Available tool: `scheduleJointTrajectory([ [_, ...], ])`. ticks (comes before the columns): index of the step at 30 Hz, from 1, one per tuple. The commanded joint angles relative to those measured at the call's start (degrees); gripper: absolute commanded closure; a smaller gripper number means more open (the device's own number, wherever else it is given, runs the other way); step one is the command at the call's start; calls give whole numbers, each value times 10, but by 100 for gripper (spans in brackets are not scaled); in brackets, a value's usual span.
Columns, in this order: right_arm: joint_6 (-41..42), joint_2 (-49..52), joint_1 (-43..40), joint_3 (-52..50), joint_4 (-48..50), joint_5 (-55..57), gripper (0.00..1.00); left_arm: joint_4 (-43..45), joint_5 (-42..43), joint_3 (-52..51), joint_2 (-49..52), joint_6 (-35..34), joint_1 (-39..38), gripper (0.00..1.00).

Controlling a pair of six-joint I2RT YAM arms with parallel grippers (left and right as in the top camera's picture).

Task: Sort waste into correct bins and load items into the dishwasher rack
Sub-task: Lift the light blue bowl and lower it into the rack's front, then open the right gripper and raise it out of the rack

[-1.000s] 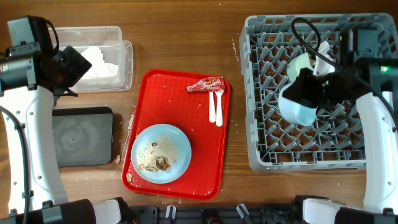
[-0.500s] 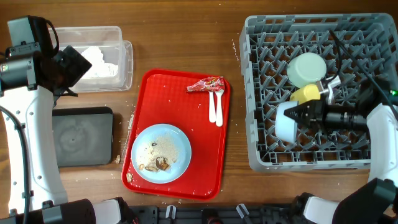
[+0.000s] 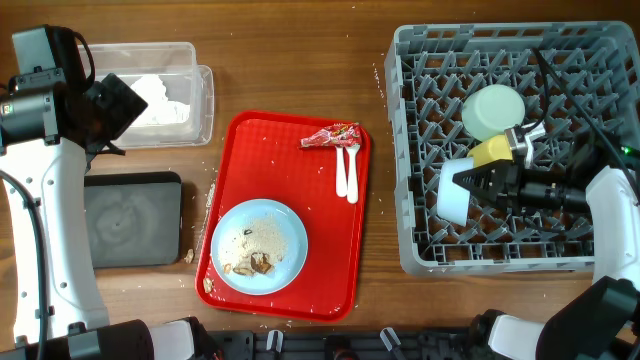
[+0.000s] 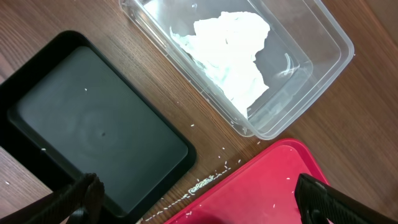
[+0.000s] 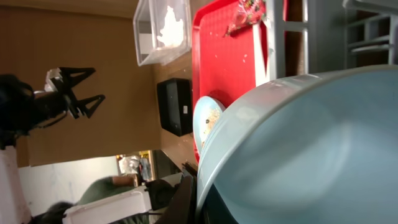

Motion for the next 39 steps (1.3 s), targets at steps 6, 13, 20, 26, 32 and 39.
scheduleJointTrajectory([
  [6,68,18,-3,-3,50,134,94,1,-5,0,-1,-5,2,0],
  [13,19,18,-3,3,30,-31,95,1,-5,0,-1,-5,2,0],
  [20,3,27,-3,-16,25,-10,92,1,-5,0,-1,-5,2,0],
  [26,-22,51,0,-32,22,-66,95,1,-5,0,-1,-5,2,0],
  [32,-23,51,-1,-32,7,-80,96,1,-5,0,-1,-5,2,0],
  [39,-23,51,-1,-31,-2,-75,96,1,-5,0,-1,-5,2,0],
])
